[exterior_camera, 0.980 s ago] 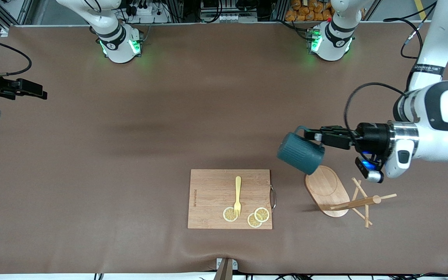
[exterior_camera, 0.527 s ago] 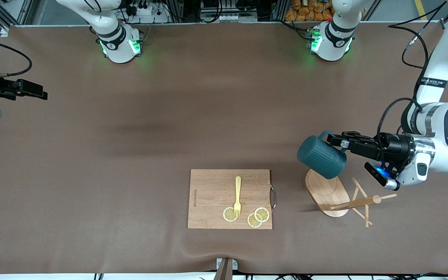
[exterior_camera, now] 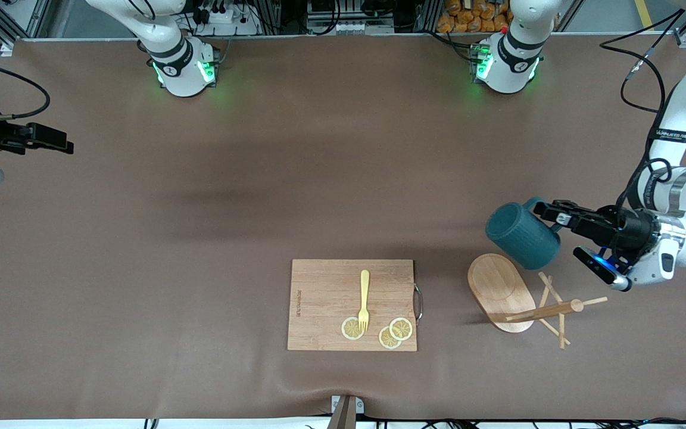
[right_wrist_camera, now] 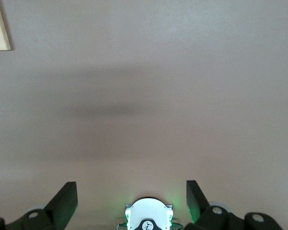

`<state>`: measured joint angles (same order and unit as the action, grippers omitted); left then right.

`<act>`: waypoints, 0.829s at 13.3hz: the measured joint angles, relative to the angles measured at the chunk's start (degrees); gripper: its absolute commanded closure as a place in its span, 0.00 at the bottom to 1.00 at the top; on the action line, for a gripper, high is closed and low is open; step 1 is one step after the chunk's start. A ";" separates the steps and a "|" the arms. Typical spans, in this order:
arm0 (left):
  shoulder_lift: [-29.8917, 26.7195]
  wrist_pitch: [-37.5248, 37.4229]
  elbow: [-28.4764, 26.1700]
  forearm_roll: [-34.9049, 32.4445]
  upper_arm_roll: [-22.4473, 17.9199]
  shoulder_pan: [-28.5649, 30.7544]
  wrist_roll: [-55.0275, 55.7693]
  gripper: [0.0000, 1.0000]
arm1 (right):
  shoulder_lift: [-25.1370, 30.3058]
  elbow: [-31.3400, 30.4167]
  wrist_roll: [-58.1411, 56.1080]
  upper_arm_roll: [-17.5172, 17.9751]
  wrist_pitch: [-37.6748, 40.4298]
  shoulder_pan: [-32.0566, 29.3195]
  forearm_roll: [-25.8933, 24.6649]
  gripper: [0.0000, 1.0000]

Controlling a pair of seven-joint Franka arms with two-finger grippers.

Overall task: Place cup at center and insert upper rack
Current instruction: 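Tilt the mug and bring its handle beside the tree's peg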

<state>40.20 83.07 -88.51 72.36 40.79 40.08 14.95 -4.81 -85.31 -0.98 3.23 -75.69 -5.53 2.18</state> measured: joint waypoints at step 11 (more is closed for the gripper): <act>2.37 -1.82 -0.11 -0.12 -4.93 0.34 2.33 1.00 | -1.36 0.08 4.71 3.60 -0.87 0.38 0.04 0.00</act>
<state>42.57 81.26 -88.62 72.24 35.87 40.42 17.29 -6.17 -85.23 3.74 6.83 -76.56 -5.15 2.22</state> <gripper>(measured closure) 0.789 0.000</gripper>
